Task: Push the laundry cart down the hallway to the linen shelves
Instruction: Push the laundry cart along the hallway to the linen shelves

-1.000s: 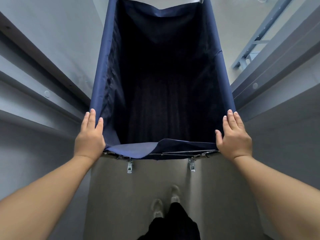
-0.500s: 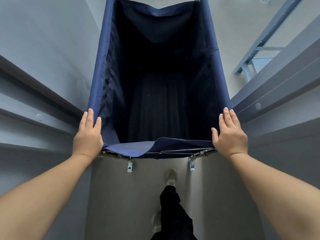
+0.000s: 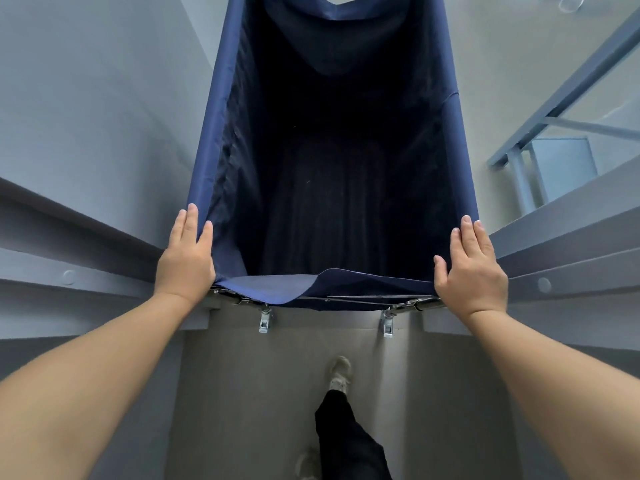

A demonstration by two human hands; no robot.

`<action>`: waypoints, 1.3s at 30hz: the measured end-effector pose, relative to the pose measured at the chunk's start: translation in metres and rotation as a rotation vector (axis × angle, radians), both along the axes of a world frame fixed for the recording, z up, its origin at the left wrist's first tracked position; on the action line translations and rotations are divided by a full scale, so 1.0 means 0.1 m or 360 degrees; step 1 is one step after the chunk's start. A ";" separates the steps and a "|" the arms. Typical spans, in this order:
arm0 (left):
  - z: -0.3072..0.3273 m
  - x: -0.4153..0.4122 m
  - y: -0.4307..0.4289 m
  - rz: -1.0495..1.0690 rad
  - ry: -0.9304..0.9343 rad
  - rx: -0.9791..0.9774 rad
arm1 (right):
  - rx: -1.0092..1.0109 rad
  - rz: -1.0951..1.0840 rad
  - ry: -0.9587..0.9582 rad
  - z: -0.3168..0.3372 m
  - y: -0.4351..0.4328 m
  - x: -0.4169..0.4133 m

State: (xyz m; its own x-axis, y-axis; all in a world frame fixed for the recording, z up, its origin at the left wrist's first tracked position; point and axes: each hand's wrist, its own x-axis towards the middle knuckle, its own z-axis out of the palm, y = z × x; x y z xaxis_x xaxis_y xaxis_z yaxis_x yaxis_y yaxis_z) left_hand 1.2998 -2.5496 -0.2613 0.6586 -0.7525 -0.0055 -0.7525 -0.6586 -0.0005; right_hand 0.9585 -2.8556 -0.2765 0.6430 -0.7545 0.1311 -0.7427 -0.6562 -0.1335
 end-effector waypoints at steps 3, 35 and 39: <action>0.01 0.13 -0.17 0.0015 0.0015 0.0002 | 0.0002 0.0000 -0.0013 -0.01 -0.17 0.15; -0.18 1.78 -2.02 -0.0234 -0.0160 -0.0158 | 0.0024 -0.0109 0.0028 0.02 -1.83 1.48; -0.19 1.98 -2.31 -0.0246 -0.0151 -0.0172 | 0.0039 -0.0142 0.0066 0.05 -2.04 1.64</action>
State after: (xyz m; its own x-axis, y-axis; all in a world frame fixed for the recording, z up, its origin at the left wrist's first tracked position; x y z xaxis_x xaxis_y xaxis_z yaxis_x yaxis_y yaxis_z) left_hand 1.4980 -2.7803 -0.2799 0.5292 -0.8373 0.1370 -0.8444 -0.5356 -0.0117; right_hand 1.1225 -3.0591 -0.2712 0.5778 -0.8116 0.0864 -0.8031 -0.5842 -0.1169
